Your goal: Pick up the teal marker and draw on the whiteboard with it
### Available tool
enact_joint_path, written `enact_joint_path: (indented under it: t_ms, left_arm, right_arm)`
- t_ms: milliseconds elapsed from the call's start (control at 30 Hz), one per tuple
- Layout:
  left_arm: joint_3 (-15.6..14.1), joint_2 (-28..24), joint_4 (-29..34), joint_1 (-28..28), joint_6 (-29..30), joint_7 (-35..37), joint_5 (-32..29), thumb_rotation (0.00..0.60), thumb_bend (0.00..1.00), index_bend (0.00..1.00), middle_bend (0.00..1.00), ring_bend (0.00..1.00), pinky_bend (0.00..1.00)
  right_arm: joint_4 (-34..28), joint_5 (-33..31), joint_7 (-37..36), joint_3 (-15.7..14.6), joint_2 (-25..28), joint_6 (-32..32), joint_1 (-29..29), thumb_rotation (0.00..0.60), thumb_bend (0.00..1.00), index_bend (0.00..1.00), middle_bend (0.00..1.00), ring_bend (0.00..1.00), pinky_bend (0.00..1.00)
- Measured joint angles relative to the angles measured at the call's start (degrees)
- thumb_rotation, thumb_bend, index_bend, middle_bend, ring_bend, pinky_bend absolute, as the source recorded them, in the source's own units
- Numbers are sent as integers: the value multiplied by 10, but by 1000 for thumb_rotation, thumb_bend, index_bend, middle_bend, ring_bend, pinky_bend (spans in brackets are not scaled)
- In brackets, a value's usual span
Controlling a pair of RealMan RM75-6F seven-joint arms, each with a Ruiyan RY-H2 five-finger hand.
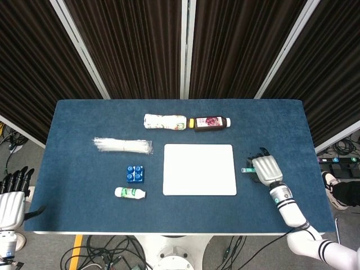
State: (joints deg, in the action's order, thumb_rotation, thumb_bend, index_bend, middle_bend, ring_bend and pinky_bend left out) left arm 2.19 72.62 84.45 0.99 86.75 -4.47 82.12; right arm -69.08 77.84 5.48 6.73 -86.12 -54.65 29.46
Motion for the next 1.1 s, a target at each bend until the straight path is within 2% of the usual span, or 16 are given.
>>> enact_joint_path:
  t_ms: [133,300,433,567,733,900,1100]
  left_arm:
    - [-1,0,0,1,-1,5,4,600,0,7,0,0,0]
    - [-1,-1,-1,-1,0,9,4,600,0,7,0,0,0]
    - [-2,-2,-2,-2,1,15,6,600,0,7,0,0,0]
    - [-4,-2,-3,-2,-1,19,9,600,0,7,0,0,0]
    - [-4,-2,-6,-6,4,26,9,600,0,7,0,0,0]
    - [-6,-4,-10,-10,6,32,9,600,0,7,0,0,0]
    - [-8,-5,-11,-14,8,35,8,600,0,7,0,0,0]
  right_arm:
    - [-106,9,-93,18,38,18,22,600,417,633,579,336,130]
    - [-131,14,-237,46,25,34,54,600,417,631,571,335,138]
    - [-100,8,-334,68,-43,34,76,600,417,630,570,335,141]
    - [-56,-8,-378,83,-119,32,92,600,417,628,569,333,144]
    - [14,-16,-404,90,-187,26,108,600,420,627,565,332,146]
    - [61,-15,-445,89,-228,22,118,600,421,627,563,332,150]
    - [102,-7,-461,84,-258,20,126,600,422,627,561,332,150]
